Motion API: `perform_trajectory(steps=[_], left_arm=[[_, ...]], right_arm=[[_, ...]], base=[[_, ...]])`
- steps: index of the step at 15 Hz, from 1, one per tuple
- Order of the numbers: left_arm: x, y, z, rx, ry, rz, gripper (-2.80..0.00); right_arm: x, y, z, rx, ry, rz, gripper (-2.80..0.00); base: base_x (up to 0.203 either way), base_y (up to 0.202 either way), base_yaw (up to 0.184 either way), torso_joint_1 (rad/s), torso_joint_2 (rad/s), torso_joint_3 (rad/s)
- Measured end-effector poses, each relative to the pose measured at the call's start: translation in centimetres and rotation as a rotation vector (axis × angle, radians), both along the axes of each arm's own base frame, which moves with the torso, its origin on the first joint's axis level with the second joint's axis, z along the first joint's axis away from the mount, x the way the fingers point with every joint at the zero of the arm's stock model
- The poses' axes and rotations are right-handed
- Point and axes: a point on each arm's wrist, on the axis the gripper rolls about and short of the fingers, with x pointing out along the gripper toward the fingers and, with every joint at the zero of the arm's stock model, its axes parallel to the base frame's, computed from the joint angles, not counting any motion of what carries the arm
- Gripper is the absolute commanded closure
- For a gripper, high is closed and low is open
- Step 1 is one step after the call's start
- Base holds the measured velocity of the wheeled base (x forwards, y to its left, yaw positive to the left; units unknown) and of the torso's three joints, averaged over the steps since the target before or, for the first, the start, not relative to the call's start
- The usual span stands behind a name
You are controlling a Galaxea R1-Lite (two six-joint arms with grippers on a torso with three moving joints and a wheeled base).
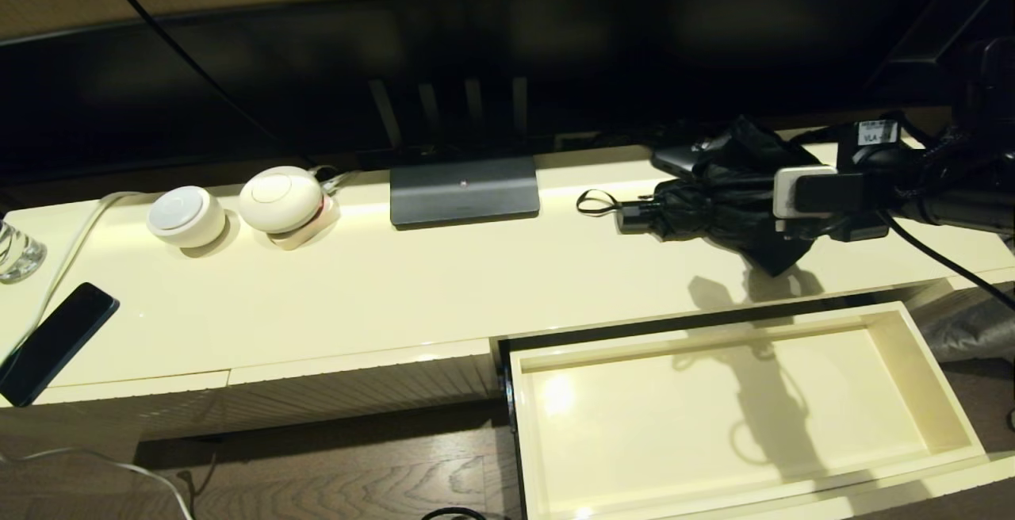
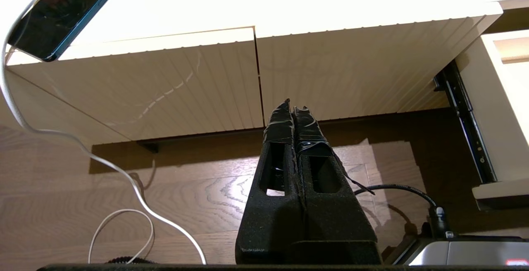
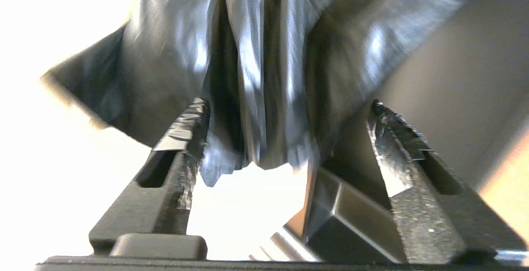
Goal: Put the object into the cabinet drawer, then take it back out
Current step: Take the umbrella out of the drawer and put it on the table, then close the drawer
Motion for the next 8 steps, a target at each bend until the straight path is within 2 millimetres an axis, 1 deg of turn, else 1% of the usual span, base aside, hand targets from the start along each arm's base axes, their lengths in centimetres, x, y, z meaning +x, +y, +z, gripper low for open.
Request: perform_trajectory(steps=[1,2,7,8], left_arm=[[0.0,0.0,0.0,0.0,0.0,0.0,0.0],[0.0,0.0,0.0,0.0,-0.001,0.0,0.0],[0.0,0.0,0.0,0.0,0.0,0.0,0.0],[0.0,0.0,0.0,0.0,-0.001,0.0,0.0]], right_arm=[[-1.3,-0.1,0.2,0.0,0.013,0.0,-2.8],[-2.5,-0.3,0.1,-0.001,0.04,-0.001,-2.8],[-8.2,-1.1,-1.8,0.004,0.148,-0.019,-2.8],[-9.4,-1.3,-2.3,0.019,0.202,-0.029,-2.8]], base=[[0.0,0.0,0.0,0.0,0.0,0.0],[0.0,0.0,0.0,0.0,0.0,0.0],[0.0,0.0,0.0,0.0,0.0,0.0],[0.0,0.0,0.0,0.0,0.0,0.0]])
